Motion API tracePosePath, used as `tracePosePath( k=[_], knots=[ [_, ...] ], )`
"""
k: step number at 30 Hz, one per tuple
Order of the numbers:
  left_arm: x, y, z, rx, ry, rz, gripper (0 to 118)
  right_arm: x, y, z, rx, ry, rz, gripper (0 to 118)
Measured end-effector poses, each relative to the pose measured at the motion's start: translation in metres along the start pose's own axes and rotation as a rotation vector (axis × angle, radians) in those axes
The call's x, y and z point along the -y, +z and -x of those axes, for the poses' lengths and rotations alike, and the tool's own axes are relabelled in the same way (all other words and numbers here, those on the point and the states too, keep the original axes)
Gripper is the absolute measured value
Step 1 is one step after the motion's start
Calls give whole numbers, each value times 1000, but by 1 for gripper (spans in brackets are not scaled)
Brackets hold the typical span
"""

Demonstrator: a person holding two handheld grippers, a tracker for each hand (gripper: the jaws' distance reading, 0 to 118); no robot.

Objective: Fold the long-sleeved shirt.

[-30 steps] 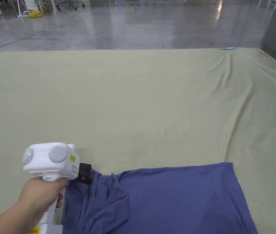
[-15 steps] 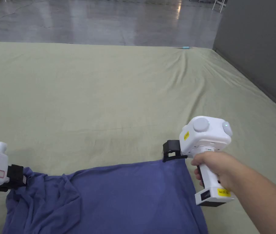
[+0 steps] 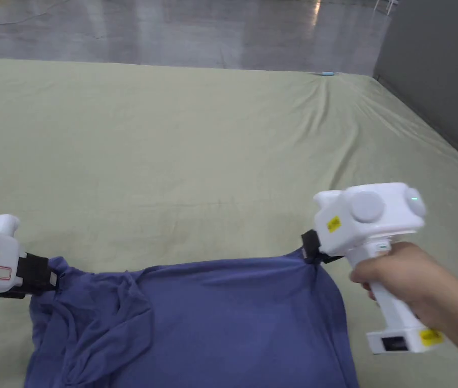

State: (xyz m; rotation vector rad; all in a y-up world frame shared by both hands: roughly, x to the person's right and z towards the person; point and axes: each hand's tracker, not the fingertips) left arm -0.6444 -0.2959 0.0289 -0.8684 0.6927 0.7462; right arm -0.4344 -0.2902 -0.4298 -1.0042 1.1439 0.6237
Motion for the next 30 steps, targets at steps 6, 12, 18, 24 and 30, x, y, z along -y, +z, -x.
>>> tracePosePath(
  k=[6, 12, 18, 24, 30],
  knots=[
    [66, 80, -5, 36, -90, -35, 9, 96, 100, 10, -22, 103, -62, 0],
    [158, 108, 2, 29, -122, 61, 9, 209, 118, 15, 60, 114, 11, 0],
    [218, 61, 14, -36, -133, 201, 9, 267, 74, 10, 54, 60, 131, 0],
    [234, 38, 26, -65, -67, 154, 9, 281, 37, 19, 89, 70, 189, 0],
    [222, 73, 20, -126, 48, 92, 91, 261, 61, 12, 124, 43, 216, 71]
  ],
)
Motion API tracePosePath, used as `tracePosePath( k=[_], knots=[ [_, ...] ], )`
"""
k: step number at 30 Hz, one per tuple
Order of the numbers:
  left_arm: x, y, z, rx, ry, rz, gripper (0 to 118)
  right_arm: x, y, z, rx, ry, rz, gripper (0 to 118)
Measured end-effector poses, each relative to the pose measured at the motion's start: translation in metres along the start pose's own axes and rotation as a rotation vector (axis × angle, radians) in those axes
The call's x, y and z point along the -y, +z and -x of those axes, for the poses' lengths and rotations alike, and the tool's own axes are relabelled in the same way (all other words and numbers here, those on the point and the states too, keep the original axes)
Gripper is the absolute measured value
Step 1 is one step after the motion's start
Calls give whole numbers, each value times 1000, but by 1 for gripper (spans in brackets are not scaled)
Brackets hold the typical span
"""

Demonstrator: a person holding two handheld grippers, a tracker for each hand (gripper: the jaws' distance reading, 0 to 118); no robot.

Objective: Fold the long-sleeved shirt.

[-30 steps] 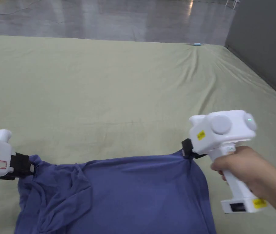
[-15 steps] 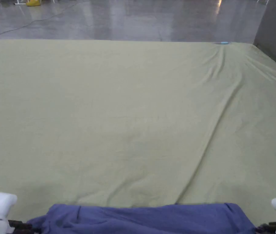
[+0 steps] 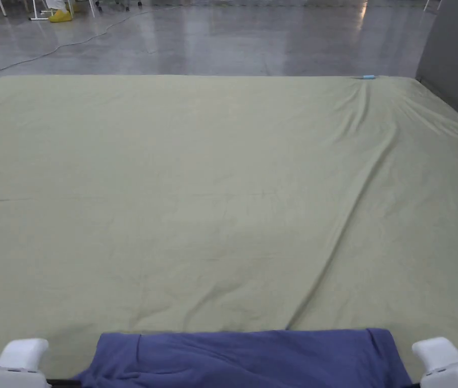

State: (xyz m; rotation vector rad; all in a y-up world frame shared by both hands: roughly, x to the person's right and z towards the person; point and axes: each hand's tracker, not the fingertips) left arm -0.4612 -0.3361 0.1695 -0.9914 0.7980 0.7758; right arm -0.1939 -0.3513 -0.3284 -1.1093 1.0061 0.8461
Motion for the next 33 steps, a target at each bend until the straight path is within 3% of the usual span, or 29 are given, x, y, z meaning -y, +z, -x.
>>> tracePosePath(
  k=[1, 3, 8, 9, 10, 11, 12, 14, 17, 18, 20, 21, 24, 28, 30, 33],
  knots=[
    [-2, 19, -2, 15, -18, -81, 115, 0, 19, -3, 6, 6, -28, 92],
    [-1, 55, -2, 78, -42, -284, 115, -2, 53, -10, -10, -8, -141, 97],
    [15, 71, -34, 140, -48, -173, 115, 7, 105, 11, -134, -68, -272, 96],
    [21, 62, -42, 141, -77, -142, 103, 10, 106, 21, -175, -48, -304, 89],
    [26, 54, -50, 133, -98, -117, 72, 9, 107, 36, -181, -27, -322, 66],
    [30, 45, -57, 129, -106, -95, 23, 9, 102, 46, -171, -32, -307, 20],
    [33, 39, -56, 107, -102, -104, 0, 6, 101, 50, -180, -29, -301, 0],
    [32, 34, -45, 234, -44, -60, 0, 7, 94, 60, -305, 5, -301, 0],
    [16, 37, -2, 419, 130, -126, 0, 3, 94, 61, -422, -7, -293, 0],
    [11, 34, 14, 483, 172, -134, 16, 10, 87, 65, -435, -5, -292, 0],
    [-1, 21, 45, 598, 239, -102, 104, 6, 85, 62, -446, 5, -298, 0],
    [-3, 10, 54, 625, 250, -77, 116, 4, 85, 61, -458, 7, -301, 0],
    [-14, -9, 43, 650, 306, -30, 118, 3, 82, 64, -548, -13, -310, 0],
    [-4, -81, 56, 710, 356, 170, 118, 0, 75, 65, -688, -60, -319, 0],
    [-10, -75, 47, 786, 352, 59, 118, 2, 73, 69, -715, -66, -323, 0],
    [-20, -102, 64, 812, 367, 85, 118, -3, 71, 75, -738, -61, -324, 0]
  ],
)
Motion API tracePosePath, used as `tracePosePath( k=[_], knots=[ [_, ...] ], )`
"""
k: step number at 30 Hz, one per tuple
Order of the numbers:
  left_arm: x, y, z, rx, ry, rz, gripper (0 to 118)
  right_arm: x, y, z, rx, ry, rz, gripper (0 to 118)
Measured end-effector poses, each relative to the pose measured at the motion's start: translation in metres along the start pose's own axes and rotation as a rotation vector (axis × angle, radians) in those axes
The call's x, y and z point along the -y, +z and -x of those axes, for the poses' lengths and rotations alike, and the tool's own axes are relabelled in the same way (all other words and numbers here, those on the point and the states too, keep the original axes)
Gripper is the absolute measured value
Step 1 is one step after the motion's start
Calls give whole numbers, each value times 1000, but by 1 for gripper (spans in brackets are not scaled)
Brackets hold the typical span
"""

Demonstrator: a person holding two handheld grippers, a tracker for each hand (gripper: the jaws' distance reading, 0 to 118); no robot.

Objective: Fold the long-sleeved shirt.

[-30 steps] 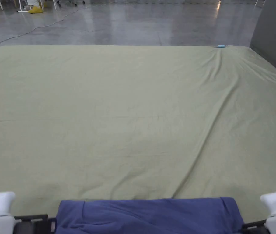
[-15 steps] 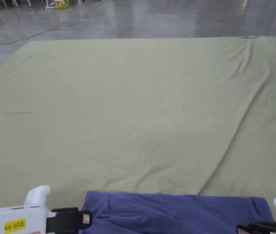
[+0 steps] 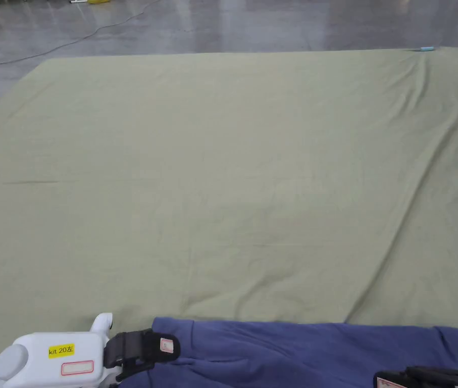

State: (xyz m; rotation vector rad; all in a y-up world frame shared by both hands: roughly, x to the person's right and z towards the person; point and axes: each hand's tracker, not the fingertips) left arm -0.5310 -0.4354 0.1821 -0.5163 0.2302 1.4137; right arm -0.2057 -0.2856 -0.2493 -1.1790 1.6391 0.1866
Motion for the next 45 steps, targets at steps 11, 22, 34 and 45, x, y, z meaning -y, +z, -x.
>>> tracePosePath(
  k=[11, 22, 34, 45],
  knots=[
    [13, -77, 4, 220, 162, 54, 35, 4, -30, 18, -31, 18, 44, 0],
    [6, 56, -35, 185, 40, -65, 21, -3, -23, 22, 1, 15, 15, 0],
    [-14, 160, -58, -219, -12, -108, 16, -12, -21, 36, -2, 44, -19, 0],
    [16, 73, -196, -555, -304, -171, 16, -13, -9, 39, 311, 69, 1, 0]
  ],
)
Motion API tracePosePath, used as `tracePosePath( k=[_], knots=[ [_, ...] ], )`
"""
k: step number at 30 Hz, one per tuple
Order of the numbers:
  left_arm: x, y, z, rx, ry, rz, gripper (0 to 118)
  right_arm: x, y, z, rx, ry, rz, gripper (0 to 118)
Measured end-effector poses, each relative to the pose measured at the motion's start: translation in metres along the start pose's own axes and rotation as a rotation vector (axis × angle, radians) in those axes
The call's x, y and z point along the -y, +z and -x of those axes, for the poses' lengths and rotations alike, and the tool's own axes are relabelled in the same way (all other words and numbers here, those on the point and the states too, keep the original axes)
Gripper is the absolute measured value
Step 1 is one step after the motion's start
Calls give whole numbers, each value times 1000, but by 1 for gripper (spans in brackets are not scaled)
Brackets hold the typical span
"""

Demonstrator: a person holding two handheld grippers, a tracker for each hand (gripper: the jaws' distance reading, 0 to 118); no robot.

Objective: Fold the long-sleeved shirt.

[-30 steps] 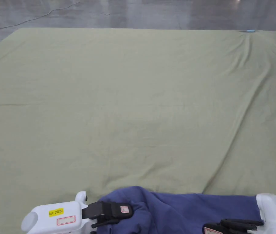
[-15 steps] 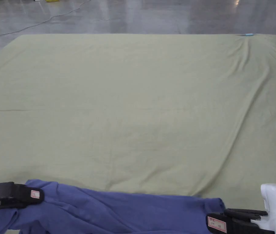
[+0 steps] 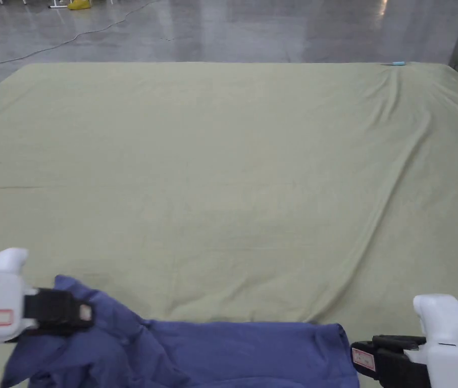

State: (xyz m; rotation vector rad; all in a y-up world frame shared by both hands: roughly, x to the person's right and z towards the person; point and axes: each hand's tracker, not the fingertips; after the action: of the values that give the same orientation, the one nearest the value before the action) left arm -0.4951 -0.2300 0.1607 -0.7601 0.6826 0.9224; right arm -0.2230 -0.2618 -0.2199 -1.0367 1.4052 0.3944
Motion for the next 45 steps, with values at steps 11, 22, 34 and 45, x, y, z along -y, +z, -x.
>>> tracePosePath(
  k=[11, 22, 34, 45],
  knots=[
    [45, -202, -173, 31, -106, 237, 16, 9, 37, -33, 111, -101, -35, 0],
    [64, -197, -201, 306, -26, 204, 118, 22, 36, -56, 123, -108, -27, 0],
    [62, -174, -173, -64, -223, 28, 0, 34, 49, -75, 84, -159, -47, 0],
    [145, -242, -301, -117, -520, 35, 0, 39, 63, -73, 157, -174, -41, 0]
  ],
)
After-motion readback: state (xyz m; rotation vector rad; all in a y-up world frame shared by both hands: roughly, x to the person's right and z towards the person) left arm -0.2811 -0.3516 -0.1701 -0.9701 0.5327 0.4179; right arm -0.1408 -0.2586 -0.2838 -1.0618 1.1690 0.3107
